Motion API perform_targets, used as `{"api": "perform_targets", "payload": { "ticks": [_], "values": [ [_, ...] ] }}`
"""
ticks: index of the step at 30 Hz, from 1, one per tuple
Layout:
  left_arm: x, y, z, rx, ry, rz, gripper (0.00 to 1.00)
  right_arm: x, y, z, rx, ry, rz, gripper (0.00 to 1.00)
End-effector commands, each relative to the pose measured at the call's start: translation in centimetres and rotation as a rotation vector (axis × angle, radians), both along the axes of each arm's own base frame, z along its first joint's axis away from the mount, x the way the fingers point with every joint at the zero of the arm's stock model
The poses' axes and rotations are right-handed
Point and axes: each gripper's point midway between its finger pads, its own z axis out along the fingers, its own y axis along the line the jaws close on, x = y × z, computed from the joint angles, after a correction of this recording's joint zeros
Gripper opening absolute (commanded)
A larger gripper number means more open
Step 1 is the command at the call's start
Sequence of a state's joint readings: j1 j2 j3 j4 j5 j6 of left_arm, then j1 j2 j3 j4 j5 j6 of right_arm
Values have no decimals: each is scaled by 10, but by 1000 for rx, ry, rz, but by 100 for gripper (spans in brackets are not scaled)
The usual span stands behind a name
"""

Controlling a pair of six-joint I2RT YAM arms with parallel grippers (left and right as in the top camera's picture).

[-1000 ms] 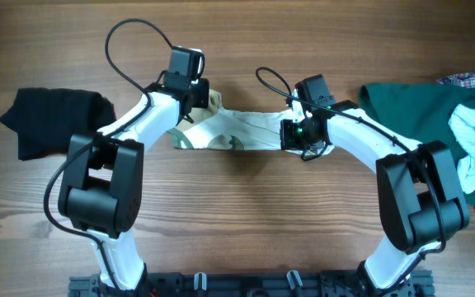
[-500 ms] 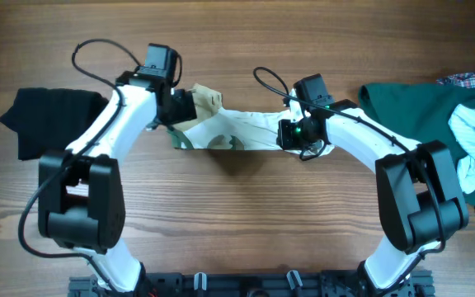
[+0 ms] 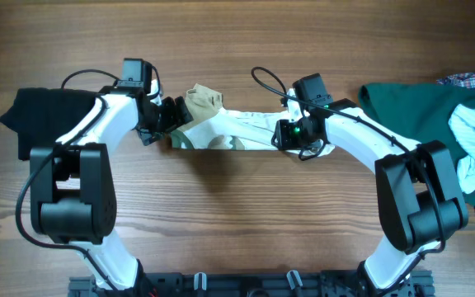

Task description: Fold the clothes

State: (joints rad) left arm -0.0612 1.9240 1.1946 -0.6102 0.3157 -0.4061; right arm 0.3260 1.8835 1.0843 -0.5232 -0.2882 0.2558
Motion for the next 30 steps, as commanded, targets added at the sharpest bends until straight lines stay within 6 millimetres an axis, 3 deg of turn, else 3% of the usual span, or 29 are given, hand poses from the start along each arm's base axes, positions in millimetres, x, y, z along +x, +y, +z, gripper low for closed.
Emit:
{"api": "perform_targets", "payload": {
  "ticks": [1,8,11,15,17,21,25,29,30],
  "values": [
    [-16,-23,-33,-122,99,-41,87,-28,-30,-41,-142,116,-7,38],
    [-26,-52,-36,-174,128,-104,40,-28,-30,-41,-143,115,-7,37],
    [-27,-51,-35,-177,133,-102,4,-28,-30,-41,-143,113,-4,34],
    [-24,-41,-13,-180,103,-75,4,-26,-33,-32,-162,101,23,30],
    [-20,-34,9,-182,56,-60,4,-17,-30,-10,-148,50,19,30],
    [-6,-20,75,-174,-129,-40,4,6,-23,66,-81,-162,4,32],
    [-7,-5,119,-83,-254,-18,4,9,-26,128,-43,-331,-25,36],
    [-17,-8,128,-83,-252,-27,4,4,-29,151,-31,-379,-31,36],
    [-21,-18,127,-80,-246,-71,4,2,-29,152,-32,-377,-30,36]
  ]
}}
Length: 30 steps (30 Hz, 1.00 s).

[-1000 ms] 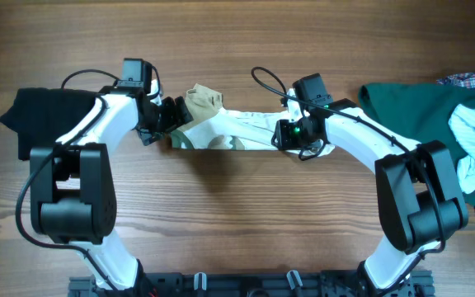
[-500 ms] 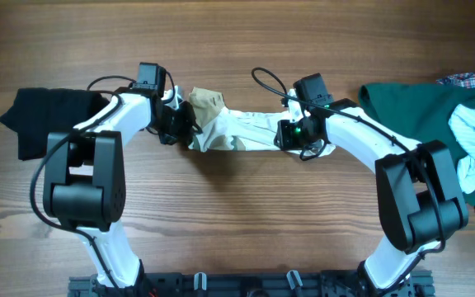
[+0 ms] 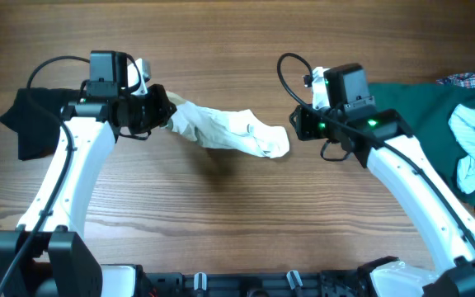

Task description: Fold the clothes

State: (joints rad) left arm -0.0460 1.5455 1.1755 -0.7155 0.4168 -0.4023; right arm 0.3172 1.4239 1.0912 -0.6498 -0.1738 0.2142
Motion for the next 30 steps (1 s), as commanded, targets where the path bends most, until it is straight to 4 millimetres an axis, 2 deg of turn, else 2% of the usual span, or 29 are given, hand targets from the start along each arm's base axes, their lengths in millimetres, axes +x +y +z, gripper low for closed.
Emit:
{"api": "perform_targets", "payload": {
  "ticks": [1,5,7,11,13,17,21,25,28,30],
  "values": [
    [-6,-15,-3,41,-3,-67,4,-1,-6,1,-26,-2,-16,36],
    [-11,-47,-4,112,-42,-150,4,-4,-8,-1,-33,15,-16,35],
    [-16,-72,-3,150,-75,-212,4,-6,-10,-2,-34,26,-24,35],
    [-23,-111,-4,226,-157,-337,4,-5,-35,-8,-10,93,-210,34],
    [-28,-137,-5,257,-229,-469,4,-5,-43,-9,8,112,-247,35],
    [-28,-158,-24,321,-247,-506,4,-7,-57,-12,7,141,-286,35],
    [-31,-177,-61,341,-209,-579,4,-9,-62,-12,29,161,-293,35],
    [-36,-191,-75,342,-206,-613,6,-9,-62,-13,30,164,-294,34],
    [-41,-202,-76,337,-218,-638,16,-9,-62,-13,30,163,-294,34],
    [-45,-207,-75,334,-223,-652,51,-10,-62,-13,30,164,-293,35]
  ]
}}
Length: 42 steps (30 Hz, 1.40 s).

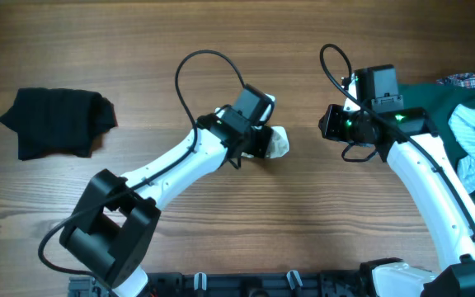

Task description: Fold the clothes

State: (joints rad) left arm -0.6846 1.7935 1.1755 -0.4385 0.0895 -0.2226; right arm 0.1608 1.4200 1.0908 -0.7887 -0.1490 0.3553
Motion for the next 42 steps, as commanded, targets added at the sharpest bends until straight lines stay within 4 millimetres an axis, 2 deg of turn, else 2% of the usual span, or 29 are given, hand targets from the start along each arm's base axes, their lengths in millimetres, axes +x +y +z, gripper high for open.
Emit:
{"api": "perform_targets", "payload": {
  "ticks": [1,3,7,9,10,12,14,16,18,20,22,23,26,27,28,30,32,33,37,39,42],
  "values": [
    [-4,-8,0,7,-17,-28,62,0,2,4,20,-3,-6,34],
    [-3,-9,4,1,-23,-28,73,0,2,4,19,-3,-5,35],
    [-1,-11,21,-16,-43,-27,76,1,2,4,20,-6,-5,34],
    [3,-2,29,7,-52,-5,76,1,2,4,19,-6,-3,35],
    [5,6,30,31,-56,17,76,1,4,4,22,-9,17,34],
    [13,35,32,83,-45,95,75,-1,30,12,111,-49,194,30],
    [21,56,33,82,-23,173,71,-2,37,15,149,-54,225,16],
    [32,76,36,63,-8,267,69,0,40,12,175,-37,196,8],
    [45,100,39,28,13,364,68,-4,67,8,282,-8,265,4],
    [50,114,36,16,38,397,56,-7,87,-1,312,24,316,4],
    [51,132,32,29,66,442,30,-11,112,-20,317,72,349,4],
    [51,138,30,29,78,467,21,-13,124,-31,324,102,356,4],
    [52,152,28,34,96,502,11,-17,158,-71,340,204,335,4],
    [51,156,27,40,106,510,11,-18,170,-91,346,245,314,4],
    [50,156,27,43,109,510,11,-17,173,-98,350,252,306,4],
    [49,156,27,45,113,509,11,-9,179,-106,361,236,296,4],
    [49,156,26,46,115,509,11,14,185,-106,368,142,285,4],
    [49,156,26,46,115,509,11,32,184,-102,344,55,270,4],
    [48,156,26,46,115,510,11,75,173,-87,300,-125,186,4],
    [48,156,26,46,115,510,11,85,164,-83,316,-137,132,4],
    [49,156,26,47,115,510,11,97,139,-85,312,-135,64,4]
  ]
}}
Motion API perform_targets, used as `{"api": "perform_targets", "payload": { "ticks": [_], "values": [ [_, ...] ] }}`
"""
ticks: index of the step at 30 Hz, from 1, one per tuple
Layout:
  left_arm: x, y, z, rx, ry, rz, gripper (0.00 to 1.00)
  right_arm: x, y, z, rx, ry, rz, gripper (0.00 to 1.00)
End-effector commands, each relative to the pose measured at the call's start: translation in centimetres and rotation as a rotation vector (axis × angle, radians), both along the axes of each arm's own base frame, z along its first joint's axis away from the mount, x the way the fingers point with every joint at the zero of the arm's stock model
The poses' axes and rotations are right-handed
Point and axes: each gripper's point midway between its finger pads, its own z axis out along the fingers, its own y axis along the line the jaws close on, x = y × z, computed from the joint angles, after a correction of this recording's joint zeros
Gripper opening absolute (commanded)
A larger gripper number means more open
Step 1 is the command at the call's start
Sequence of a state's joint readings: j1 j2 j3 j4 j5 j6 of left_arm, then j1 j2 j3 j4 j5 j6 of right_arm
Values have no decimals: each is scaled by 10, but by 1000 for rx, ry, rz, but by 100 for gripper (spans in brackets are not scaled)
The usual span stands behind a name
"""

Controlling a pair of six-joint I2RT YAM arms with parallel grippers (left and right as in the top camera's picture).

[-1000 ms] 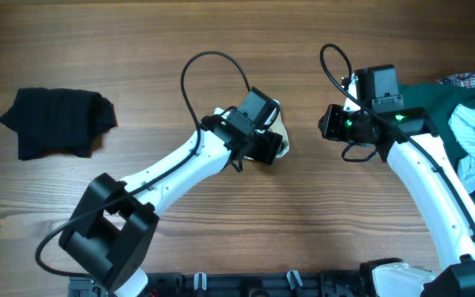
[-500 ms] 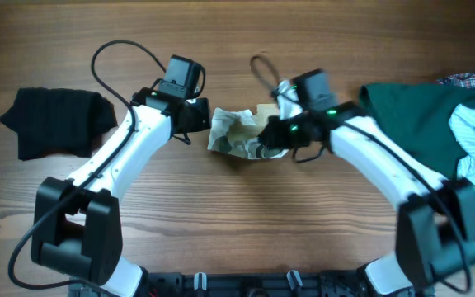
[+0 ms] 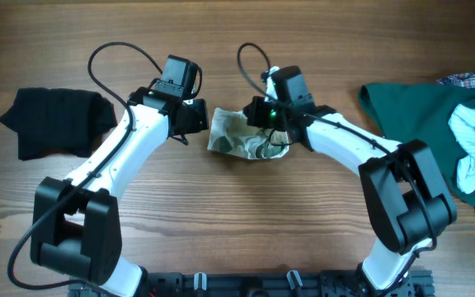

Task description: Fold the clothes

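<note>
A small white and beige garment [image 3: 236, 137] lies bunched in a compact folded heap at the table's middle. My left gripper [image 3: 198, 118] sits just off its left edge, apart from the cloth, and looks open. From the right, my right gripper [image 3: 261, 114] has come down onto the heap's upper right corner. Its body hides the fingertips, so its state does not show.
A folded black garment [image 3: 52, 124] lies at the far left. At the right edge lies a dark green garment [image 3: 406, 103], with a white-and-blue striped shirt on it and a plaid piece [image 3: 468, 80] behind. Cables loop above both wrists.
My left gripper was over the garment's right end and now rests left of the heap, off the cloth. My right gripper has moved left from the bare table onto the heap's upper right corner.
Both grippers first held the garment stretched out between them. Then the right one was off it while the left held the left end. Later the left gripper stood over the right end with the cloth doubled over. Now the garment lies as a compact heap.
</note>
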State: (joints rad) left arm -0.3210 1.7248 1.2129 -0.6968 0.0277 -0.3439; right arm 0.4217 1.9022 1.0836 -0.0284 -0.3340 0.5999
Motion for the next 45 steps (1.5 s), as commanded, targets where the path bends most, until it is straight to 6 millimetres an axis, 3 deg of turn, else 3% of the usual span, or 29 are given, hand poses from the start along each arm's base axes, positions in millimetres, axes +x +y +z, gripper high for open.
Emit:
{"api": "perform_targets", "payload": {
  "ticks": [1,2,4,6,9,13,22,33,37,41,45],
  "values": [
    [5,-2,14,-27,-32,12,11,18,-29,2,-5,0,-86,4],
    [5,-2,14,-27,-32,12,11,11,-20,12,37,-31,37,6],
    [6,-1,14,-24,-33,9,12,-6,-3,29,93,-97,251,24],
    [6,-1,14,-19,-35,11,12,-18,-2,35,74,-123,332,37],
    [6,-1,14,-19,-35,11,13,-29,-6,39,9,-179,434,44],
    [6,-1,14,-19,-35,11,13,-44,-10,28,-46,-166,513,40],
    [6,-1,14,-20,-33,11,14,-34,-29,14,-180,-151,445,33],
    [6,-1,14,-20,-34,12,14,-42,-17,8,-250,-192,529,29],
    [6,-1,14,-20,-34,11,14,-32,-33,2,-329,-162,423,5],
    [6,-1,14,-20,-34,12,15,-21,-50,2,-255,-48,199,4],
    [6,-1,14,-20,-35,12,15,-23,-48,7,-118,51,105,4]
  ]
}}
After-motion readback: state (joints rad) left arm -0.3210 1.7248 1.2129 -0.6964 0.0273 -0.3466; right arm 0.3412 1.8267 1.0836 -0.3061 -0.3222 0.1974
